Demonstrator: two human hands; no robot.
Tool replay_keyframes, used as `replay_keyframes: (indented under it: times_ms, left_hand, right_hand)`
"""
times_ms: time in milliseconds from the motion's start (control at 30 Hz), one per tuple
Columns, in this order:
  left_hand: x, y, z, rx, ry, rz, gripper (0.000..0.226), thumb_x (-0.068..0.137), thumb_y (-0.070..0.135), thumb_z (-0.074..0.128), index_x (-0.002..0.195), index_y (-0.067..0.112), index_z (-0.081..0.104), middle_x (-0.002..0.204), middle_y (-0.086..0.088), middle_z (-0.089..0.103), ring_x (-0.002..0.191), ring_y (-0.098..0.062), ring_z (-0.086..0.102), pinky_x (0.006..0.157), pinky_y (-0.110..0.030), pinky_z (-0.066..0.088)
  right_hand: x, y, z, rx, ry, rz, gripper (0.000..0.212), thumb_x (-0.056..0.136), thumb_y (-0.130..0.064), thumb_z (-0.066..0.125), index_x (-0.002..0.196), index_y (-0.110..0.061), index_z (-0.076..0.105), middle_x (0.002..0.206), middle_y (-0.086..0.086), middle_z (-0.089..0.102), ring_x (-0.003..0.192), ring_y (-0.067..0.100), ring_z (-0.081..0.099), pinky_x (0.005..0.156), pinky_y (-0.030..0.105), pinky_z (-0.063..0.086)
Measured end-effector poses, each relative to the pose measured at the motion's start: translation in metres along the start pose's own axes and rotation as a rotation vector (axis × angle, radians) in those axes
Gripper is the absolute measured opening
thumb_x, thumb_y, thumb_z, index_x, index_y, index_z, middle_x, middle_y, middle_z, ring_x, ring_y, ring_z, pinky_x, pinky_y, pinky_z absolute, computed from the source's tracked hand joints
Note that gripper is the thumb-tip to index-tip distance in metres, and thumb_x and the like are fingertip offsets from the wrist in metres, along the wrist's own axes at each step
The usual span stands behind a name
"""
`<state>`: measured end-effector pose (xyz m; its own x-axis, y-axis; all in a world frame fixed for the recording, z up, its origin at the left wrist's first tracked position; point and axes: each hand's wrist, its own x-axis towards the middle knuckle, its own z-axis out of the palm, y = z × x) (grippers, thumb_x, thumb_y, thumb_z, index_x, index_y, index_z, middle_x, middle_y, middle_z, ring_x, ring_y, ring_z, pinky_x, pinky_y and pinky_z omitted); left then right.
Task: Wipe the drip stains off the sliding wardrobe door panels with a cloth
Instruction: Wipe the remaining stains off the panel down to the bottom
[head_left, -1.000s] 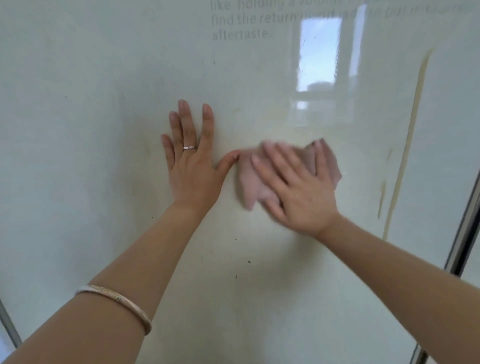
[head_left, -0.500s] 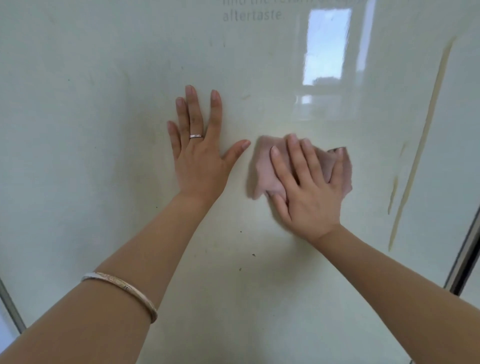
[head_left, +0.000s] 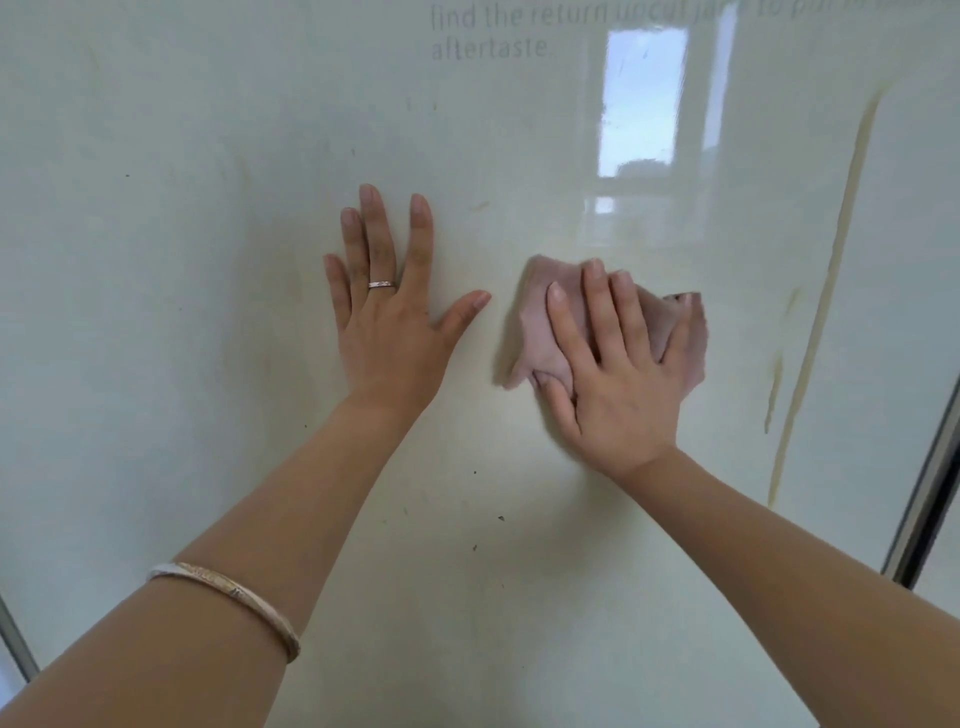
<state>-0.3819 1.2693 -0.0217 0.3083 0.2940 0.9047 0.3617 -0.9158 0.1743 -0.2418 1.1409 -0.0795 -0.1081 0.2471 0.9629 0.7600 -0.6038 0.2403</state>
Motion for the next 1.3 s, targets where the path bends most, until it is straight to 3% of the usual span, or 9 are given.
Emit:
replay_keyframes:
  times_ms: [167,433,567,667,833,967,1067,1200,1300]
  left_hand:
    - [-0.028,-0.024,0.0,0.043,0.0,-0.038,0.09,0.083,0.068,0.033,0.149,0.017,0.0,0.155,-0.02,-0.006,0.142,-0.03,-0.009,0.113,-0.037,-0.009]
    - [-0.054,-0.047,0.013,-0.015,0.014,-0.046,0.086,0.084,0.067,0.034,0.149,0.016,0.008,0.155,-0.02,0.001,0.141,-0.03,-0.006,0.112,-0.042,-0.005]
    - [-0.055,-0.047,0.013,-0.027,0.032,-0.036,0.086,0.085,0.063,0.041,0.149,0.014,0.011,0.155,-0.021,0.001,0.141,-0.03,-0.006,0.112,-0.042,-0.005]
    - [-0.055,-0.047,0.015,-0.038,0.044,-0.043,0.086,0.085,0.063,0.04,0.149,0.014,0.011,0.155,-0.021,0.002,0.141,-0.03,-0.006,0.112,-0.042,-0.005]
    - [-0.055,-0.048,0.013,-0.026,0.026,-0.042,0.087,0.084,0.066,0.037,0.149,0.015,0.01,0.156,-0.019,0.0,0.142,-0.031,-0.006,0.112,-0.04,-0.006]
    - [-0.055,-0.046,0.013,-0.046,0.015,-0.044,0.087,0.084,0.065,0.037,0.149,0.014,0.01,0.156,-0.019,-0.001,0.142,-0.031,-0.006,0.112,-0.04,-0.007]
    - [-0.055,-0.046,0.015,-0.036,0.047,-0.042,0.088,0.084,0.065,0.038,0.149,0.012,0.013,0.155,-0.022,0.003,0.142,-0.033,-0.004,0.112,-0.042,-0.005]
    - [-0.054,-0.047,0.017,-0.02,0.056,-0.031,0.087,0.085,0.065,0.04,0.149,0.012,0.014,0.155,-0.022,0.005,0.142,-0.034,-0.002,0.112,-0.044,-0.004]
    - [-0.054,-0.049,0.016,-0.019,0.049,-0.037,0.087,0.084,0.065,0.039,0.149,0.012,0.013,0.155,-0.022,0.003,0.142,-0.033,-0.003,0.112,-0.043,-0.004]
  right_hand:
    - [-0.059,-0.017,0.001,0.017,-0.098,-0.239,0.059,0.093,-0.044,0.036,0.147,-0.021,0.031,0.153,0.007,0.027,0.144,0.022,0.018,0.116,0.057,0.0]
    - [-0.098,-0.109,0.027,0.163,-0.218,-0.482,0.052,0.093,-0.033,0.04,0.143,-0.02,0.043,0.153,0.001,0.033,0.143,0.02,0.019,0.119,0.051,-0.002]
    - [-0.111,-0.089,0.026,0.184,-0.287,-0.648,0.047,0.097,-0.029,0.031,0.14,-0.017,0.048,0.146,0.001,0.048,0.14,0.018,0.028,0.12,0.047,-0.003]
    - [-0.097,-0.086,0.026,0.22,-0.265,-0.616,0.049,0.093,-0.029,0.04,0.139,-0.016,0.051,0.146,0.002,0.047,0.14,0.019,0.029,0.119,0.047,0.004]
    - [-0.098,-0.156,0.035,0.232,-0.296,-0.531,0.05,0.088,-0.026,0.049,0.136,-0.014,0.055,0.142,0.004,0.052,0.137,0.022,0.031,0.119,0.046,0.008]
    - [-0.134,-0.11,0.026,0.184,-0.361,-0.621,0.051,0.091,-0.029,0.038,0.139,-0.019,0.051,0.148,-0.002,0.045,0.145,0.019,0.015,0.121,0.042,-0.005]
    - [-0.123,-0.079,0.022,0.149,-0.27,-0.612,0.051,0.093,-0.031,0.038,0.142,-0.02,0.045,0.151,-0.003,0.038,0.143,0.017,0.018,0.12,0.046,-0.001]
    - [-0.1,-0.119,0.026,0.183,-0.17,-0.36,0.048,0.092,-0.032,0.046,0.139,-0.021,0.053,0.15,-0.001,0.031,0.142,0.018,0.021,0.119,0.05,0.004]
    - [-0.117,-0.114,0.026,0.166,-0.215,-0.487,0.049,0.092,-0.03,0.045,0.139,-0.02,0.053,0.15,-0.002,0.032,0.142,0.018,0.019,0.12,0.049,0.001]
